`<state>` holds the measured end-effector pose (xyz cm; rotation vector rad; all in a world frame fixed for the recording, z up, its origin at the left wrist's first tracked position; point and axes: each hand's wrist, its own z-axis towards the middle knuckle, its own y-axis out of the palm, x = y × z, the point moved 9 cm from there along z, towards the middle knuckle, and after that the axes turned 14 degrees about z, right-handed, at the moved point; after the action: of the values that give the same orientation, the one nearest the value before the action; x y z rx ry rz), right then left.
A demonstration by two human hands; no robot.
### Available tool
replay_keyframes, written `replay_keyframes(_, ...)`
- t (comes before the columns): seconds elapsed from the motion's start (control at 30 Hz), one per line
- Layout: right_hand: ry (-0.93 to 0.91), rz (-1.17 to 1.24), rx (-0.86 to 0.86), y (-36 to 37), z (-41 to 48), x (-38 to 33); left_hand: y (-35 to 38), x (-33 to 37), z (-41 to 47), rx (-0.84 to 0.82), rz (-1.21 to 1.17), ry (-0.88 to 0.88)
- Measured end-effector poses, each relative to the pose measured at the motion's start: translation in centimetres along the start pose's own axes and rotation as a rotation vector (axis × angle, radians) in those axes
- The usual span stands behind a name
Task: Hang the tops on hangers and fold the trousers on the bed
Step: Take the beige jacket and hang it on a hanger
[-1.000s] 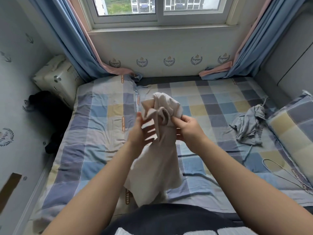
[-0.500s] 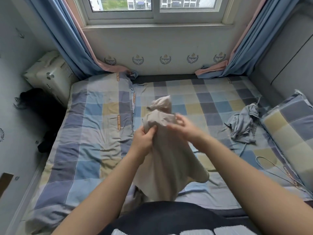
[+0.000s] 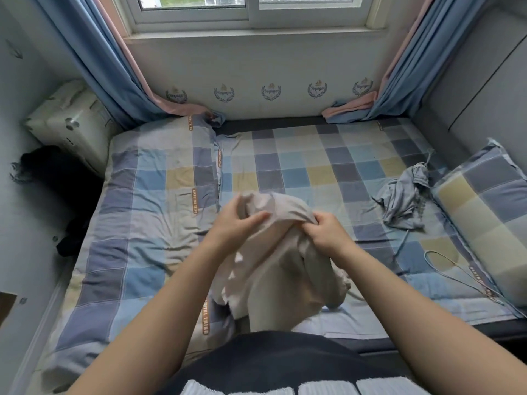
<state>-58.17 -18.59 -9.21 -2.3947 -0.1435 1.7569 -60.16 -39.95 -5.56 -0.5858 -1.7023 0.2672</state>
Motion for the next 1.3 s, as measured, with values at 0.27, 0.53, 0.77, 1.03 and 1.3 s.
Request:
replay_keyframes(0.27, 0.158, 0.738, 0.104, 0.7, 0.6, -4.9, 6.9, -0.1, -2.9, -0.221, 0.033, 0.088)
replay_keyframes(0.53, 0.356, 1.036, 0.03, 0.5, -0.5, -7.4, 4.3, -0.3, -1.8, 0.144, 0.196, 0.103)
replay_keyframes(0.77, 0.368, 0.928, -0.07, -0.2, -0.6, -7.4, 2.8, 0.9, -1.1, 0.279, 0.215, 0.196)
replay_keyframes(1.03, 0.15, 0.477, 0.273, -7.4, 0.5, -4.2, -0.4, -3.0, 0.5, 0.381, -0.247, -0.171)
replay_keyframes(1.3, 0.248, 0.225, -0.255, 3.9, -4.9, 1.4, 0.4, -2.3, 1.2, 0.21, -0.538, -0.336)
